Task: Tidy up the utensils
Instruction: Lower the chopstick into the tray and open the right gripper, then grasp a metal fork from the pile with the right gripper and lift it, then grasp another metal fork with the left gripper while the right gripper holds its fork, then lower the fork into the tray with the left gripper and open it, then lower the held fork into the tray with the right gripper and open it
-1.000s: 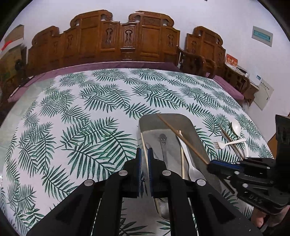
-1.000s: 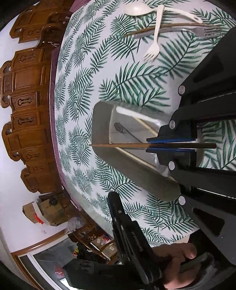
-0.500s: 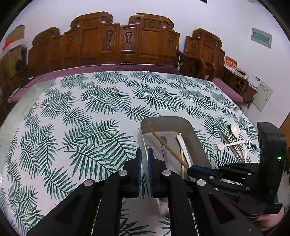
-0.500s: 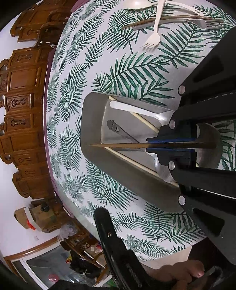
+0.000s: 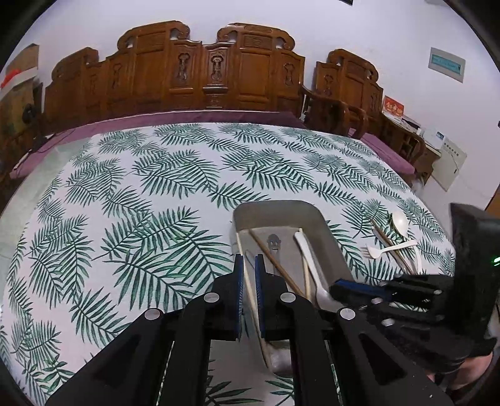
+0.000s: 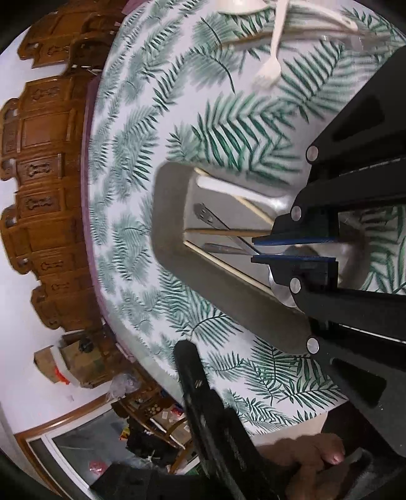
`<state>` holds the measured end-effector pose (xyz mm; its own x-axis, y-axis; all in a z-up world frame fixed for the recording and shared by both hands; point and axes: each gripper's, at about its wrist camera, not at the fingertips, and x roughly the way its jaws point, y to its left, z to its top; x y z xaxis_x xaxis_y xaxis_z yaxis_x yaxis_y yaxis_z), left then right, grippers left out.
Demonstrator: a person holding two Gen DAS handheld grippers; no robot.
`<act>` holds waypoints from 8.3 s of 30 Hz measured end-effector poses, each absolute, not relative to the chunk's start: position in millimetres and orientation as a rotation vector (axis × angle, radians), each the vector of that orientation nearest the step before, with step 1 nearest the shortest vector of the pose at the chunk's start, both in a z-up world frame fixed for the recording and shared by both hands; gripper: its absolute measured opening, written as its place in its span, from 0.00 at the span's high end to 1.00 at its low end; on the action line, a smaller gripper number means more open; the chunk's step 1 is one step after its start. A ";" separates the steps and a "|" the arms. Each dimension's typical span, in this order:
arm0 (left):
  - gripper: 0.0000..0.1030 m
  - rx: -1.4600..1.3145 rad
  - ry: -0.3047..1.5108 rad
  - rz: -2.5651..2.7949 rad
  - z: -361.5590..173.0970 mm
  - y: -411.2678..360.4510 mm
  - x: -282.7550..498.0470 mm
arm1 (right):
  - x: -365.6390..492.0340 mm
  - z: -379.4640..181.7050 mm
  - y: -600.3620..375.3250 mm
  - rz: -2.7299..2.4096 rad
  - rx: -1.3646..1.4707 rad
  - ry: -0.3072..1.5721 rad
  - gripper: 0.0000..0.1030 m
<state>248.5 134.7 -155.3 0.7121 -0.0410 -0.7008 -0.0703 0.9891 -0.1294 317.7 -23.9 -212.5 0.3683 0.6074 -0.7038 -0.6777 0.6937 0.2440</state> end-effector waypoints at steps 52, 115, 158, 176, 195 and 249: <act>0.72 -0.066 0.799 -0.198 -162.6 24.3 263.1 | 396.3 -256.2 -132.4 0.679 -0.526 1.036 0.92; 0.94 0.062 1.106 -0.169 -241.6 -127.7 351.9 | 324.5 -192.5 -298.6 0.579 -0.166 0.904 0.92; 0.95 -0.046 0.972 -0.034 -167.2 27.6 275.1 | 269.6 -169.7 -205.4 0.687 -0.278 0.809 0.92; 0.94 -0.098 1.051 0.019 -202.2 65.6 303.6 | 273.1 -176.4 -202.8 0.677 -0.253 0.824 0.92; 0.94 -0.106 1.087 0.019 -218.6 75.5 306.5 | 272.2 -180.7 -190.2 0.684 -0.254 0.837 0.92; 0.22 -0.115 0.933 0.048 -159.9 180.9 204.2 | 356.5 -222.7 27.7 0.759 -0.146 1.006 0.88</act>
